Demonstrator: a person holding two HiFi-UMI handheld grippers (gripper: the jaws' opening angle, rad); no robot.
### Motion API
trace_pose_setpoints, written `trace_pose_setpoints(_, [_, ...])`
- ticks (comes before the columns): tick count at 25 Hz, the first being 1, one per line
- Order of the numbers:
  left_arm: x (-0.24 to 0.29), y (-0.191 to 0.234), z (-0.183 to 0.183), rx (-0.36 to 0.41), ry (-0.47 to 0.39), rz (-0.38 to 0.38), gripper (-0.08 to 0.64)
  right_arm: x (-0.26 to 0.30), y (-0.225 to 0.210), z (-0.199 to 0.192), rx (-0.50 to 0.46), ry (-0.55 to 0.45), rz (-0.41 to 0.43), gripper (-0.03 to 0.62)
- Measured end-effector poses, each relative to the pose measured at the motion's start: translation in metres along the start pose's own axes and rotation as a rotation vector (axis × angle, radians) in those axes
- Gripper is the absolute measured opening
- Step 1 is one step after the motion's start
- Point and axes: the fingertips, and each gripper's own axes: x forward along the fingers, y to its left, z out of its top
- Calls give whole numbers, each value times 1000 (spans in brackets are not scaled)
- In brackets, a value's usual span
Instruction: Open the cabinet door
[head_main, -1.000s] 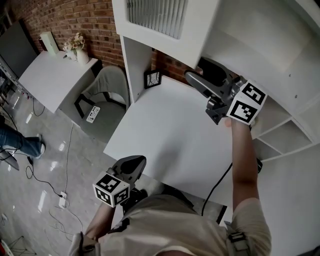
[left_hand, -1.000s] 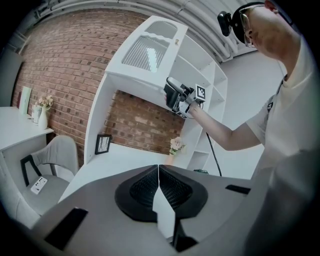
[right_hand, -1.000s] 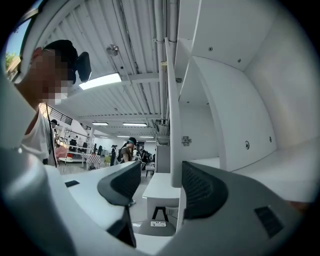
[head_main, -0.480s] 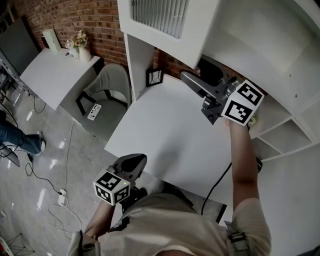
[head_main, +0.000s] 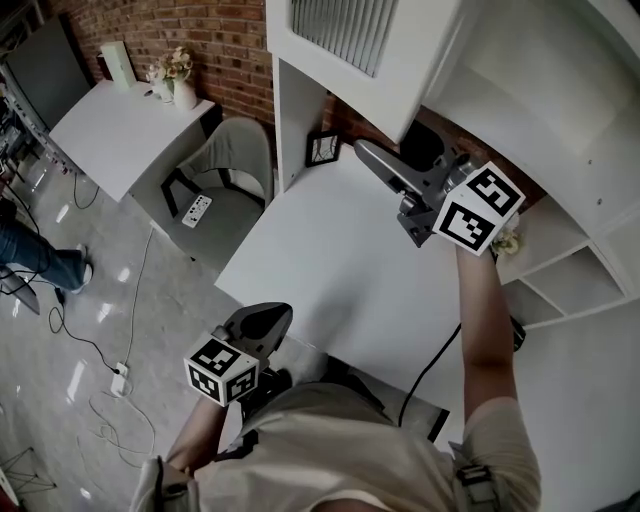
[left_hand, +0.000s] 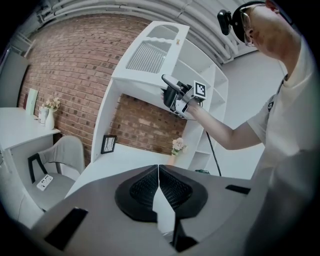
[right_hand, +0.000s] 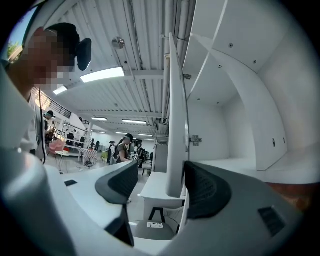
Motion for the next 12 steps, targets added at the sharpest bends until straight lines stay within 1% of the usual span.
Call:
trace_pose_setpoints(4, [-12,-3,-4,-8,-2,11,20,6,16,3,-24,15,-2,287])
trace_pose_setpoints(6, [-13,-4,-3,-9,-7,9,20,9,24,3,-22,19,20,287])
trace_pose_setpoints(10, [-15,-5,-1,-9,-22,11,20,18,41,0,-51,34,72,286])
trace_pose_setpoints(12, [-18,-4,-1,-11,-26,20,20,22,44,0,-65,35,74,285])
